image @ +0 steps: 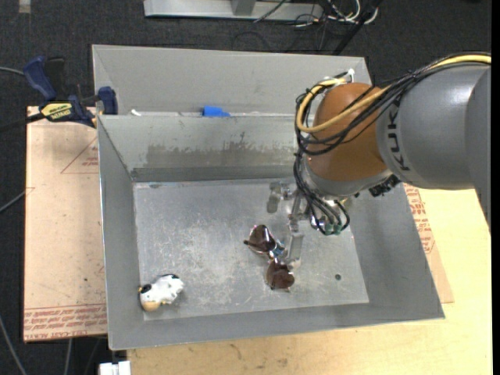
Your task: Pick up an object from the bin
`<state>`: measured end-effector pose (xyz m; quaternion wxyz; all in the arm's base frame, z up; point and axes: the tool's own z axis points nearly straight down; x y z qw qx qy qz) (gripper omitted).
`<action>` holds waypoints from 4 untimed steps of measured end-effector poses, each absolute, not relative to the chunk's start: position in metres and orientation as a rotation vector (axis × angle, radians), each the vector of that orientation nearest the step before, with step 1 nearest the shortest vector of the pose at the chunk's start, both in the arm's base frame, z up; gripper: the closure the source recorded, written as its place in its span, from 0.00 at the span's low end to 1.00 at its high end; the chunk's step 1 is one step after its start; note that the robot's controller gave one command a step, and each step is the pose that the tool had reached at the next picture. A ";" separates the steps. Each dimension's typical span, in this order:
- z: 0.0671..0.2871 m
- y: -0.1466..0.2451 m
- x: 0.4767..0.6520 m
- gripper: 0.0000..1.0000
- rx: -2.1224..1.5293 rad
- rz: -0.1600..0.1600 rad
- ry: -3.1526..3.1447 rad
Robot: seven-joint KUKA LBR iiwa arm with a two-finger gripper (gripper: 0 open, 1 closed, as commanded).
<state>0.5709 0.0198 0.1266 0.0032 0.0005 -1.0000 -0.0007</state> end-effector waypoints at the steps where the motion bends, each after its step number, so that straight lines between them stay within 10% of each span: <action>1: 0.131 0.020 0.572 0.00 0.001 -0.002 -3.142; 2: 0.097 0.012 0.557 0.00 -0.161 -0.003 -3.145; 4: 0.108 0.014 0.541 0.00 -0.344 -0.003 -3.125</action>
Offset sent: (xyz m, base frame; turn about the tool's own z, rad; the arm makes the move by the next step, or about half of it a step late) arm -0.0282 -0.0129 -0.0566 0.1712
